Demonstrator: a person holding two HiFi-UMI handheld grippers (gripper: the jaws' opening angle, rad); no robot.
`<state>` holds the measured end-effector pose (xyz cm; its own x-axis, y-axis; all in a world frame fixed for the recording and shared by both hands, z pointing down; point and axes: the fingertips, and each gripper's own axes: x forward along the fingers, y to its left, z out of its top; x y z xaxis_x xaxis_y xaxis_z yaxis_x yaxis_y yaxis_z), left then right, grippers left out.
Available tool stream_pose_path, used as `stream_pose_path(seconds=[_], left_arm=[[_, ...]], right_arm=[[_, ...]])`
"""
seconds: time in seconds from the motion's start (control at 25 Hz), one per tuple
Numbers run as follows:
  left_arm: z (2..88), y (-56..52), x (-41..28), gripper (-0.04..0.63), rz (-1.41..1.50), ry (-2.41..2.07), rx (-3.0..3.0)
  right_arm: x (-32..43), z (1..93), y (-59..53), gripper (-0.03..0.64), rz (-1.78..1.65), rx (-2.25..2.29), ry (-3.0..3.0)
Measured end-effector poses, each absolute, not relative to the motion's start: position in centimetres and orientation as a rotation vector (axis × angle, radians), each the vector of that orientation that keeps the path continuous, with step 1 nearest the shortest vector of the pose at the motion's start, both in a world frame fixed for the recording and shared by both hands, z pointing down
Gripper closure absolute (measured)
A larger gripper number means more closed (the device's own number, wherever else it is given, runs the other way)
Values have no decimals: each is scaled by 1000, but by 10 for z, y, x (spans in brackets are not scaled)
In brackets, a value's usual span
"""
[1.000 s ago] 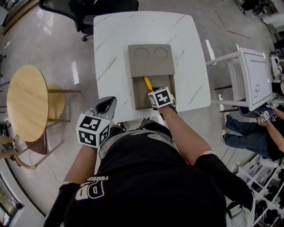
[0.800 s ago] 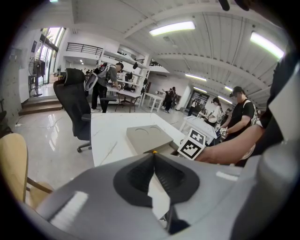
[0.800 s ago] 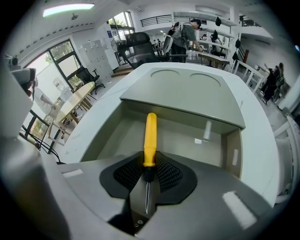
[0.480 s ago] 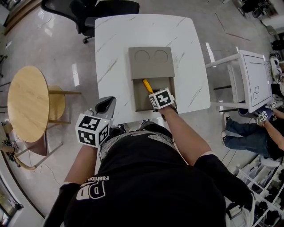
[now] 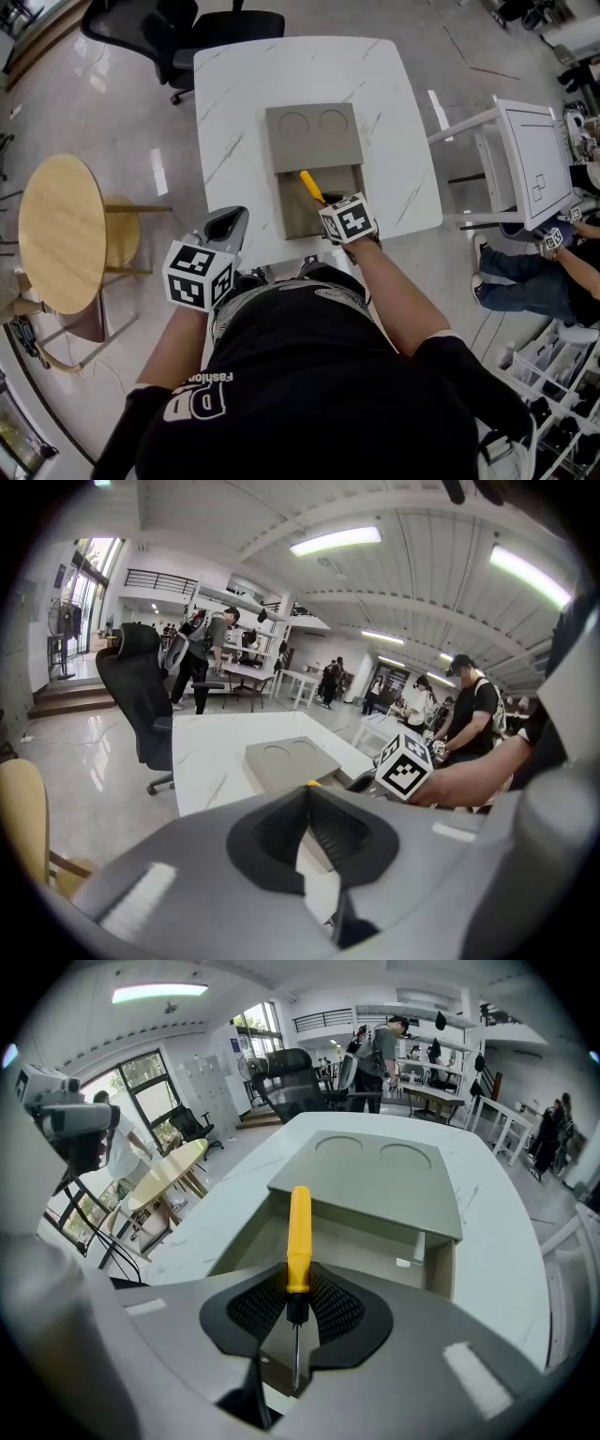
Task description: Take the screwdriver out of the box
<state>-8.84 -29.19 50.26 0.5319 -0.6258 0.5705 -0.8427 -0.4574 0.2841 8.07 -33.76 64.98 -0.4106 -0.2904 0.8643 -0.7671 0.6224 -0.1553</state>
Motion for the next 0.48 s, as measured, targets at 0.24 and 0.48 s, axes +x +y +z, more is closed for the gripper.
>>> stream_pose_path(seconds=[0.24,0.48], left_arm=[[495,-296,-75,537,534,-1146,2281],[488,-300,-64,537,527,-1102,2321]], right_arm=[[78,608,-337,546,763,933,-2104],[73,553,-338,546,879,1038,-2293]])
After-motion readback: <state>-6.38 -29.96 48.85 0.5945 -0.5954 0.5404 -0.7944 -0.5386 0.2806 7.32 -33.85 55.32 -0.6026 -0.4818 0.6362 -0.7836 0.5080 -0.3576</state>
